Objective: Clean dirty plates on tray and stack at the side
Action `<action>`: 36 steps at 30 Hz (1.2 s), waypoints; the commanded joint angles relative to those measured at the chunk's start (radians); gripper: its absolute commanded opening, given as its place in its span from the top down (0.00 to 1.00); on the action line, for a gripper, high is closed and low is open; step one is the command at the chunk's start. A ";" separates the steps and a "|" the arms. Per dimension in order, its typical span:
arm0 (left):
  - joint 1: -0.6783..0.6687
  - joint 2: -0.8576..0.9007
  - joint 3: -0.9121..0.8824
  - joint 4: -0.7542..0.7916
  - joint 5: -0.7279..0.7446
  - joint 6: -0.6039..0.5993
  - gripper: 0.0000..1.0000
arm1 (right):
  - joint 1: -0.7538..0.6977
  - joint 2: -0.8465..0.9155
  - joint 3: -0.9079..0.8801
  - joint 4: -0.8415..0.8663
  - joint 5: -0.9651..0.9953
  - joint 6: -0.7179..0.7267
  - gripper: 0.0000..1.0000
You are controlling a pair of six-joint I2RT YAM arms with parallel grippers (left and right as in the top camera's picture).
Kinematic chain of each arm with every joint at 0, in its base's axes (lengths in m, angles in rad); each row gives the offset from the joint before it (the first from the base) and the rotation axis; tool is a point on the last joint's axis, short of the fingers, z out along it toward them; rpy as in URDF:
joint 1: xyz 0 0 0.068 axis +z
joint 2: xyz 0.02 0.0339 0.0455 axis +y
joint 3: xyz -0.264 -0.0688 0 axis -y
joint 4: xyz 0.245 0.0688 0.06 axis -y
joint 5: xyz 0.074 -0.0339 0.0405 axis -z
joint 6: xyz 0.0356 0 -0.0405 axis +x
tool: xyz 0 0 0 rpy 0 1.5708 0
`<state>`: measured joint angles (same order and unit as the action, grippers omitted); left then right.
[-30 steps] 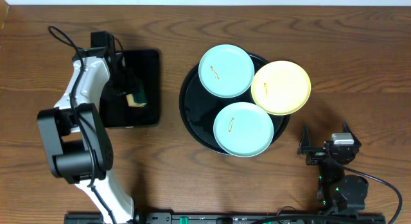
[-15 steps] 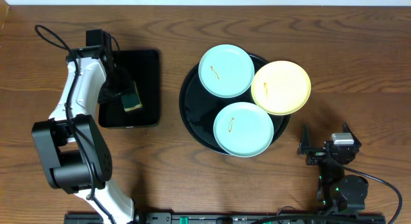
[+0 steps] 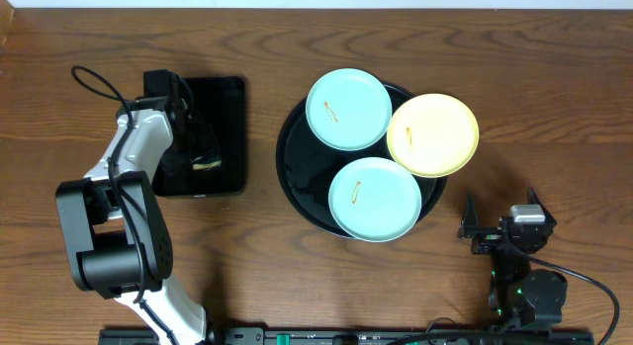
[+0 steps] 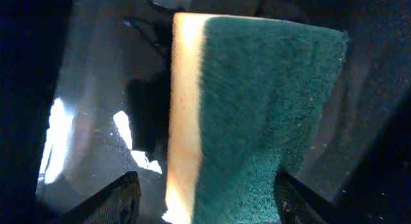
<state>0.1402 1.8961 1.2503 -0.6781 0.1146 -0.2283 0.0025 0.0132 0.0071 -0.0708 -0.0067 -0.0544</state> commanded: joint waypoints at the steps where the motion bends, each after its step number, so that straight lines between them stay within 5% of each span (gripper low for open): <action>1: -0.002 -0.007 -0.014 0.004 0.024 0.018 0.35 | 0.010 0.000 -0.002 -0.004 0.002 0.016 0.01; 12: -0.002 -0.198 0.031 -0.043 0.025 0.014 0.46 | 0.010 0.000 -0.002 -0.004 0.002 0.016 0.01; 14: -0.006 -0.211 0.029 -0.047 0.028 0.005 0.62 | 0.010 0.000 -0.002 -0.004 0.002 0.016 0.01; 16: -0.013 -0.205 0.021 -0.044 0.026 0.006 0.92 | 0.010 0.000 -0.002 -0.004 0.002 0.016 0.01; 36: -0.014 0.092 -0.009 0.017 -0.037 0.010 0.92 | 0.010 0.000 -0.002 -0.004 0.002 0.016 0.01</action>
<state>0.1234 1.9285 1.2510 -0.6666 0.1005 -0.2283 0.0025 0.0132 0.0071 -0.0708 -0.0067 -0.0544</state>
